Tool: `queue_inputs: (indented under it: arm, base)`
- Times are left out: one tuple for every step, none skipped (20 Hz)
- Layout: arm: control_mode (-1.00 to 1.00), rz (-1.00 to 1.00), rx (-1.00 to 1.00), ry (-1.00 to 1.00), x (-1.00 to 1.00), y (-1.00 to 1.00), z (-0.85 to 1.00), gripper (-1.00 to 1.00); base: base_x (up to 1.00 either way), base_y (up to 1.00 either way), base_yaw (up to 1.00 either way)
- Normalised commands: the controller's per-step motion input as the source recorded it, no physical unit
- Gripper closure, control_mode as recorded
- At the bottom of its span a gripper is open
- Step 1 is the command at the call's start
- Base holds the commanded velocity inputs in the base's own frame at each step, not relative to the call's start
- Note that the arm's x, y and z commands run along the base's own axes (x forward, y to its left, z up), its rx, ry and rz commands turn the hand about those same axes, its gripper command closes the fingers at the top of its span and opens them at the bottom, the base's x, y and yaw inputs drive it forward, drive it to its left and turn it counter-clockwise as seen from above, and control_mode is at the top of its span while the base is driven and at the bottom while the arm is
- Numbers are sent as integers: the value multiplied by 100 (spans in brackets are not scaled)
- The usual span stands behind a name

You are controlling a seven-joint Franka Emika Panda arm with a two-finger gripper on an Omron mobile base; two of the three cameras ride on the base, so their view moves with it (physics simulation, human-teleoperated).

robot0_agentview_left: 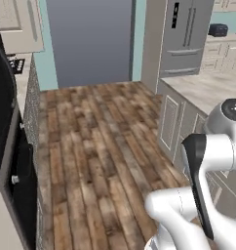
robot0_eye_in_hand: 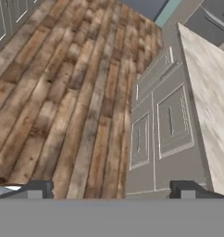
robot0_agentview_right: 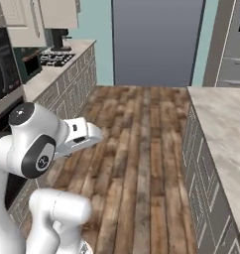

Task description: Retrieve the tupperware and aluminum foil from the cabinet and place them on the dining counter near the plate with squash and garlic to prepare for storing leftovers.

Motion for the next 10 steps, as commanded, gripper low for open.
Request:
queue_inputs:
  arm:
    - [100, 0, 0, 0, 0, 0, 0, -100]
    - [100, 0, 0, 0, 0, 0, 0, -100]
    - [100, 0, 0, 0, 0, 0, 0, -100]
    - [100, 0, 0, 0, 0, 0, 0, -100]
    - [100, 0, 0, 0, 0, 0, 0, -100]
    - [100, 0, 0, 0, 0, 0, 0, -100]
    - [100, 0, 0, 0, 0, 0, 0, -100]
    - [100, 0, 0, 0, 0, 0, 0, -100]
    - [100, 0, 0, 0, 0, 0, 0, -100]
    - [100, 0, 0, 0, 0, 0, 0, -100]
  base:
    - [100, 54, -25]
    - [100, 36, -17]
    - [100, 24, -9]
    - [100, 11, -1]
    - [100, 9, 0]
    - [100, 10, 0]
    - [100, 11, 4]
    - [100, 6, 10]
    - [100, 0, 15]
    - [100, 0, 20]
